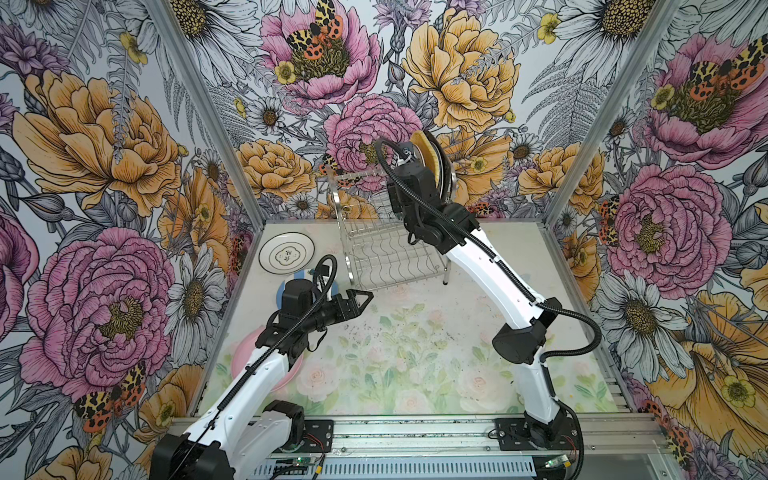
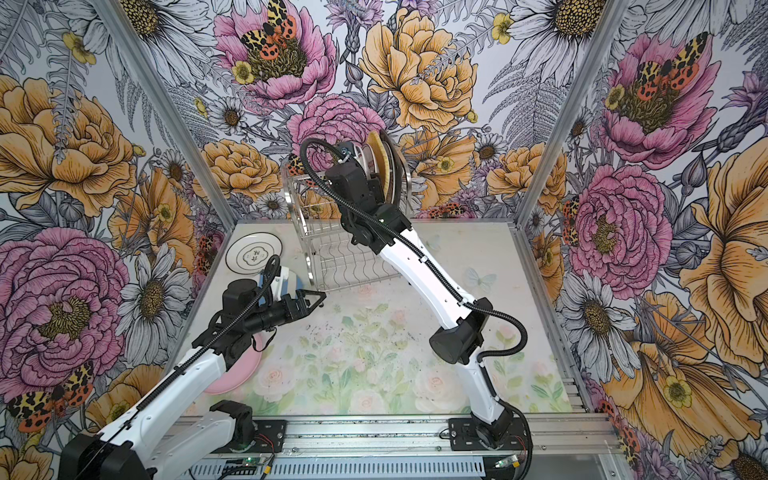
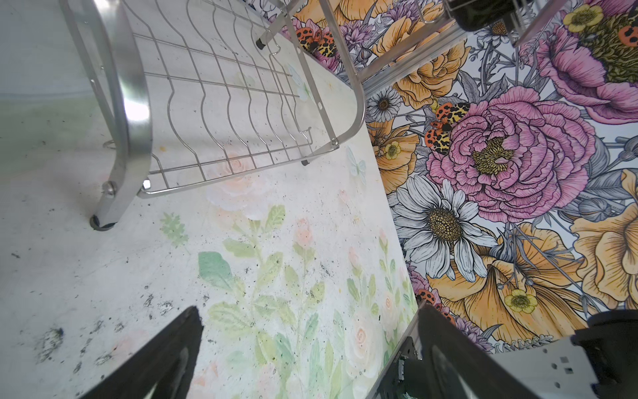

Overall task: Load plates into a dish rack
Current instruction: Place the plate on the dish rack, then move the plate to the bottom-center of the table.

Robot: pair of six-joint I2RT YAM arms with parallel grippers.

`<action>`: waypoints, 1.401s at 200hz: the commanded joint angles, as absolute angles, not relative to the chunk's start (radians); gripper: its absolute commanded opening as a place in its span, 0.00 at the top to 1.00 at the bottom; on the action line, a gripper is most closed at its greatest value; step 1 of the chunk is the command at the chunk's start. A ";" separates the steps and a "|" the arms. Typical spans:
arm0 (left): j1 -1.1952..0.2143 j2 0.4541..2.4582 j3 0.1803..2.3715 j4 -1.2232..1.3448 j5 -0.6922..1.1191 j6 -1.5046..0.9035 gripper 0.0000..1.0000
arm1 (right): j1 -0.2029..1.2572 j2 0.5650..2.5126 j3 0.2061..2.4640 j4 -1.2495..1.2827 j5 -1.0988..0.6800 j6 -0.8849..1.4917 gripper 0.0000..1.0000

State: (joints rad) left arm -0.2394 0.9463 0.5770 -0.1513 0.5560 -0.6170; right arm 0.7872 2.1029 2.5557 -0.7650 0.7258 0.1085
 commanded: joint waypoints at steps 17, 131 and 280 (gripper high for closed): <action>-0.206 0.899 0.576 -0.239 0.482 -0.586 0.03 | 0.827 1.919 2.358 -0.755 0.685 0.193 0.32; -0.063 0.851 0.623 -0.619 0.153 -0.607 0.06 | 0.825 1.395 1.523 -0.740 0.502 0.542 0.27; 0.352 1.168 0.828 -0.736 -0.172 -0.521 0.07 | 0.594 1.155 1.008 -0.521 0.203 0.660 0.24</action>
State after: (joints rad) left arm 0.2916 1.1294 0.7849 -0.7441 -0.1242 -0.5571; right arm 0.6201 1.1854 1.0393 -0.5877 0.2584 0.6434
